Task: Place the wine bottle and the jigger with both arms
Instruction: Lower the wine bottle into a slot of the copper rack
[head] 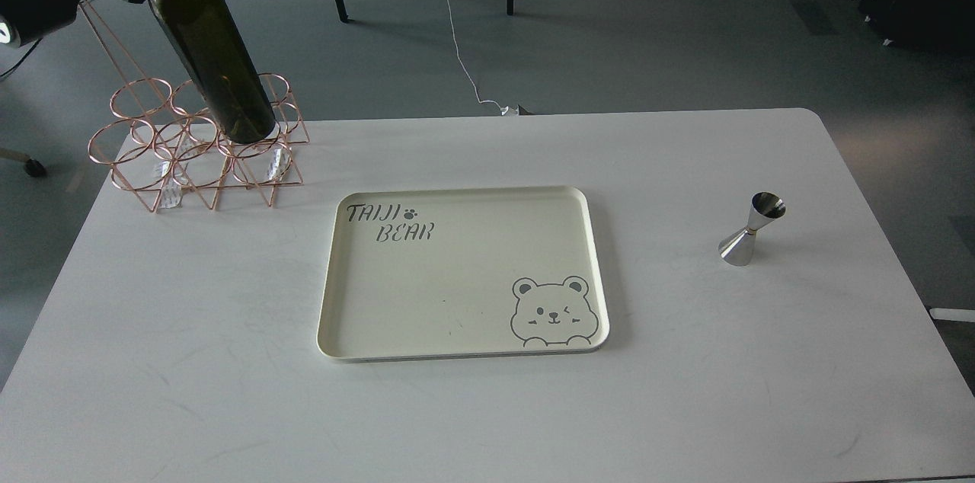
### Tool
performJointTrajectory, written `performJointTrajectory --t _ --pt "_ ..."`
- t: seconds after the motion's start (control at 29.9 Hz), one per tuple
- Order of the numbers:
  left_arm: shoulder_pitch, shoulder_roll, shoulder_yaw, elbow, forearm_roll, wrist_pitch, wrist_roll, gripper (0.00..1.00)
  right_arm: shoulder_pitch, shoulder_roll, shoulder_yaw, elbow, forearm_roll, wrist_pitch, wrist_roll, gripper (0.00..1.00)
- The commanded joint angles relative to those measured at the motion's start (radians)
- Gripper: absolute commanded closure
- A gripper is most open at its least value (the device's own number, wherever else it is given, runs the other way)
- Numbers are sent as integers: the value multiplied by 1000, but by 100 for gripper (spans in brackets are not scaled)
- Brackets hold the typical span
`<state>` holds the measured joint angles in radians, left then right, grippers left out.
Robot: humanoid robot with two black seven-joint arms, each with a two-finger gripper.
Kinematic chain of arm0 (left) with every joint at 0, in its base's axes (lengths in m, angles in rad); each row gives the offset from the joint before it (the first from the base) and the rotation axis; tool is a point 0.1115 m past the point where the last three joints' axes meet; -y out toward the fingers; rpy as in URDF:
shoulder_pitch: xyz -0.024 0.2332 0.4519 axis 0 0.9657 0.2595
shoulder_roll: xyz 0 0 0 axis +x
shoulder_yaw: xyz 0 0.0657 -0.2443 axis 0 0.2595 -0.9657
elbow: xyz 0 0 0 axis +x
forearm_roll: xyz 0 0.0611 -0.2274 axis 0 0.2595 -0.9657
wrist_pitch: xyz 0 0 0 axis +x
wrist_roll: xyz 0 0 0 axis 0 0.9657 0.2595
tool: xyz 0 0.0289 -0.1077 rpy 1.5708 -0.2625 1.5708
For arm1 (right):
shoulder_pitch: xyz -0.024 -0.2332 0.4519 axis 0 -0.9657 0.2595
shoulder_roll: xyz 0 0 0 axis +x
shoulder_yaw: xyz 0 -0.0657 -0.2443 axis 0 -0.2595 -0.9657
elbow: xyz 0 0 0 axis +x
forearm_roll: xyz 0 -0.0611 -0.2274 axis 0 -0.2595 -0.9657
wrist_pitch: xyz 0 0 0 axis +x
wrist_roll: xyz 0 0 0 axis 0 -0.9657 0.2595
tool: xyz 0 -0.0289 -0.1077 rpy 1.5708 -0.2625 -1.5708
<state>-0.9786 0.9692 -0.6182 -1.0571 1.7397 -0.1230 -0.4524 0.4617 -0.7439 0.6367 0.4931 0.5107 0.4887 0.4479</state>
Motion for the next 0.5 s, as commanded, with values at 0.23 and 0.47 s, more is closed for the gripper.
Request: performJointTrajectory --t 0.23,0.47 --pt "0 3 95 23 14 94 -22 89 0 6 -2 -1 0 0 0 1" --pt "5 2 97 23 11 94 -23 88 0 8 -2 -1 0 0 0 1"
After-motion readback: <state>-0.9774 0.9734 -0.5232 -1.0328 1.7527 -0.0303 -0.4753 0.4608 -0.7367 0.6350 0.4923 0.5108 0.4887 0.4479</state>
